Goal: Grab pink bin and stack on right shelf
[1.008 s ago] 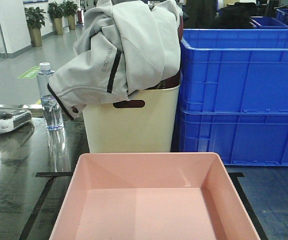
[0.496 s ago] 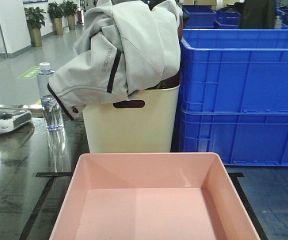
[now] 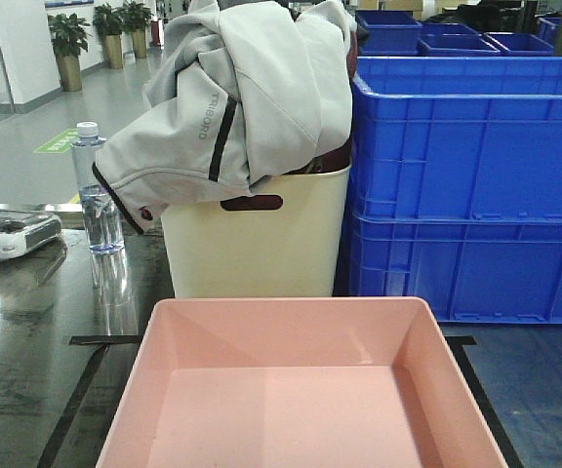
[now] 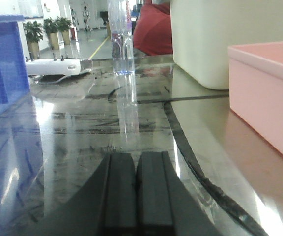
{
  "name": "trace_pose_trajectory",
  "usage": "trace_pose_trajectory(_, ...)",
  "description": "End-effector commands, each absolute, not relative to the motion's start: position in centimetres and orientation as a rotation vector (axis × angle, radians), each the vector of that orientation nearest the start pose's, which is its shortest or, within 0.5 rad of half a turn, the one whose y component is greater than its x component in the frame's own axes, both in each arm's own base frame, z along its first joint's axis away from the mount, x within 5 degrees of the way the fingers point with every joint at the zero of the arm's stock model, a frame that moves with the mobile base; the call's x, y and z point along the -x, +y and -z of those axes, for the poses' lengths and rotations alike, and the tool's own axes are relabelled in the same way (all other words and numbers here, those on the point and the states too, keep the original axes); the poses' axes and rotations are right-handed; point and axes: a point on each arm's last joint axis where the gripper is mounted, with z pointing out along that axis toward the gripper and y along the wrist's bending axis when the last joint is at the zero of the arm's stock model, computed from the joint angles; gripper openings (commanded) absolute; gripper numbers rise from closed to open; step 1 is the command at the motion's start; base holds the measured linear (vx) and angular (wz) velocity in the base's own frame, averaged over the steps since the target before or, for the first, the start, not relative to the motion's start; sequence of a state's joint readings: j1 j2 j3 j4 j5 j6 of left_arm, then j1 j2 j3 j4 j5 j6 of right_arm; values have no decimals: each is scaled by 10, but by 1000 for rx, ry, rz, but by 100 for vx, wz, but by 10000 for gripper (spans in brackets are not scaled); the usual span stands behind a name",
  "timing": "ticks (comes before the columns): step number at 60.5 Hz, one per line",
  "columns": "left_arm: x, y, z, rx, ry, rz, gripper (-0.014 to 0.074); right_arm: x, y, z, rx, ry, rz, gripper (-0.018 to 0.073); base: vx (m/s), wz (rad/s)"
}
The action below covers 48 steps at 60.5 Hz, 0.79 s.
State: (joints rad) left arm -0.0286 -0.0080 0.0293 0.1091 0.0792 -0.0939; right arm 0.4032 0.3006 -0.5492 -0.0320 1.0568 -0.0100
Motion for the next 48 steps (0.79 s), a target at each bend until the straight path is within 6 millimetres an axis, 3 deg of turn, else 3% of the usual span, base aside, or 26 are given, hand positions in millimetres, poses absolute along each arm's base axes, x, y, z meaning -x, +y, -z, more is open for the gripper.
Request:
trace_pose_trajectory(1,-55,-2,-203,-18,1460,28,-6,-41,14,-298,459,2168,-159,-12,0,0)
trace_pose_trajectory(48,-56,2,-204,37,1459,-33,-6,-41,14,-298,460,2172,-159,-12,0,0)
